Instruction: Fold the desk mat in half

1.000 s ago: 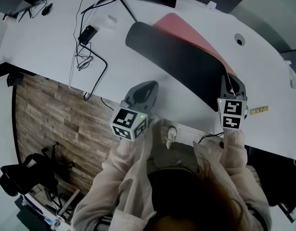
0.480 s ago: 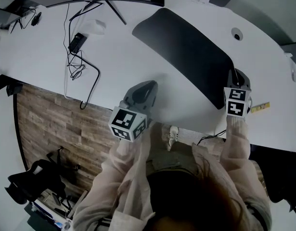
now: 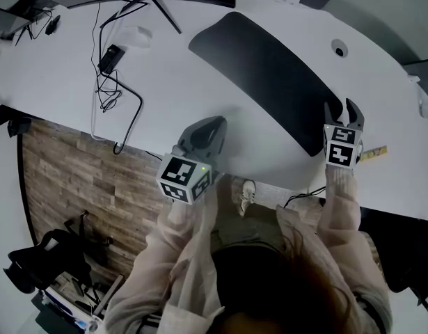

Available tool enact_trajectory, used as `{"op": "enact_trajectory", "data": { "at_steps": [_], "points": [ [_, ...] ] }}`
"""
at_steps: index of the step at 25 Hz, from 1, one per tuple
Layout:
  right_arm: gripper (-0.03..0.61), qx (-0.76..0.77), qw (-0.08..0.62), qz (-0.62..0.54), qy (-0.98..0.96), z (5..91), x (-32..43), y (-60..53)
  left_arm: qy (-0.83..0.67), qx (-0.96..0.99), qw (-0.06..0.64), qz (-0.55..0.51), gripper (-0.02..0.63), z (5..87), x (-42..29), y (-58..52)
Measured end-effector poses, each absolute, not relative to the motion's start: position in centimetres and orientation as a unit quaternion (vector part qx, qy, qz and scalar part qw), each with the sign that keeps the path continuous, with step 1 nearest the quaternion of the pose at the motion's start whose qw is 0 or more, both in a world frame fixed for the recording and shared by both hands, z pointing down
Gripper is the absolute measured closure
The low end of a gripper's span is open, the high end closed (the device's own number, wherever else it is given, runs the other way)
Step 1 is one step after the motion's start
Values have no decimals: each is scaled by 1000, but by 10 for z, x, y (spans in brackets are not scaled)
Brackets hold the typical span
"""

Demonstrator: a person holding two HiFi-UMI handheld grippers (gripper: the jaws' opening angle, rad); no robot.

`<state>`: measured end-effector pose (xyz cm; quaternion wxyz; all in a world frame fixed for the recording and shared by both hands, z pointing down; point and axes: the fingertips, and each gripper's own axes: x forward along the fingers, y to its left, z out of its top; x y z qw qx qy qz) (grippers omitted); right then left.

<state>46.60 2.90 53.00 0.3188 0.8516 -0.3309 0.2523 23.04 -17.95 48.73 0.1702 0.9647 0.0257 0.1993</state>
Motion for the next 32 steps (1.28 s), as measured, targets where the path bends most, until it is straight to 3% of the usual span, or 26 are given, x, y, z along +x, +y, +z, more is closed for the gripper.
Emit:
{"op": "enact_trajectory", "data": {
  "at_steps": [3, 12, 24, 32],
  "points": [
    [265, 853, 319, 244, -332, 524, 464, 30, 24, 966, 169, 195, 572, 485, 227, -175],
    [265, 848, 291, 245, -368, 508, 432, 27, 23, 969, 164, 181, 572, 467, 217, -162],
    [324, 841, 199, 237, -444, 462, 380, 5, 6, 974, 152, 168, 572, 449, 200, -152],
    [430, 857, 127, 200, -457, 411, 368, 0, -2, 981, 135, 142, 572, 419, 197, -153]
  ]
}}
